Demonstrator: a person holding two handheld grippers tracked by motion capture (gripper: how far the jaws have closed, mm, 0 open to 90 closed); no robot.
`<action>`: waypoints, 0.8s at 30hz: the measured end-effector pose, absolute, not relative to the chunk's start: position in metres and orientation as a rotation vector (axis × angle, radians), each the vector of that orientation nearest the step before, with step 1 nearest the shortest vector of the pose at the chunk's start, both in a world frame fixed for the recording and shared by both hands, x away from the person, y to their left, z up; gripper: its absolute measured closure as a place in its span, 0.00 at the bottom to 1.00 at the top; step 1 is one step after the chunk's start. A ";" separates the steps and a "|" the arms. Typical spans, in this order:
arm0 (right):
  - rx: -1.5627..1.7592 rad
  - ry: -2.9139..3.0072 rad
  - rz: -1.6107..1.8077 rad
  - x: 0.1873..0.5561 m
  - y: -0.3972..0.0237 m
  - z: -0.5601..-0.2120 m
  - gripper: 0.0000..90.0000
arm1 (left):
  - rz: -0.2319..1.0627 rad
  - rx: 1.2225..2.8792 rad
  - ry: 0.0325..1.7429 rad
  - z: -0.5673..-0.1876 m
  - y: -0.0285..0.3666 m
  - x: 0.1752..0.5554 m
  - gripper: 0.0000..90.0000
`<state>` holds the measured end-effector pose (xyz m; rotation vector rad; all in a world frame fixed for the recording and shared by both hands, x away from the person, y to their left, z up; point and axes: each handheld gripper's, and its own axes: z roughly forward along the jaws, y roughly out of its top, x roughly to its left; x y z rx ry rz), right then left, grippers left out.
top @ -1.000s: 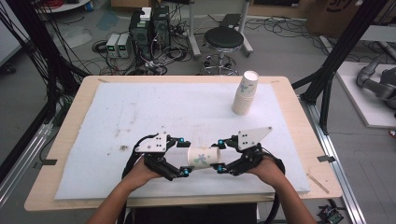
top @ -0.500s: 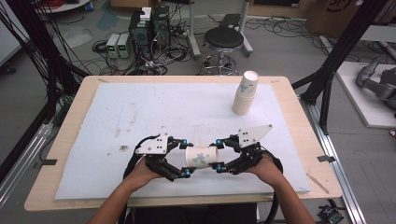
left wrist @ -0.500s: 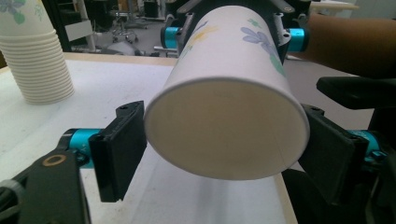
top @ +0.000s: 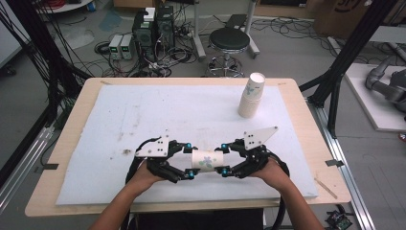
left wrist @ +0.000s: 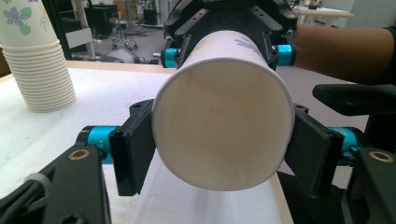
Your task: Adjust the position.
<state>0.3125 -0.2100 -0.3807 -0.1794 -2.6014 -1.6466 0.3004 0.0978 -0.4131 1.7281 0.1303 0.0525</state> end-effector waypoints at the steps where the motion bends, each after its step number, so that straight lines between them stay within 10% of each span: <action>1: -0.191 -2.598 -1.645 0.312 -0.210 -0.381 0.41 | 0.051 1.736 0.134 -0.412 0.098 0.300 0.35; 5: -0.261 -2.615 -1.650 0.310 -0.207 -0.378 0.22 | 0.043 1.770 0.170 -0.409 0.098 0.301 0.35; 24: -0.139 -2.998 -1.449 0.310 -0.180 -0.355 0.22 | 0.096 2.109 0.251 -0.369 0.096 0.314 0.37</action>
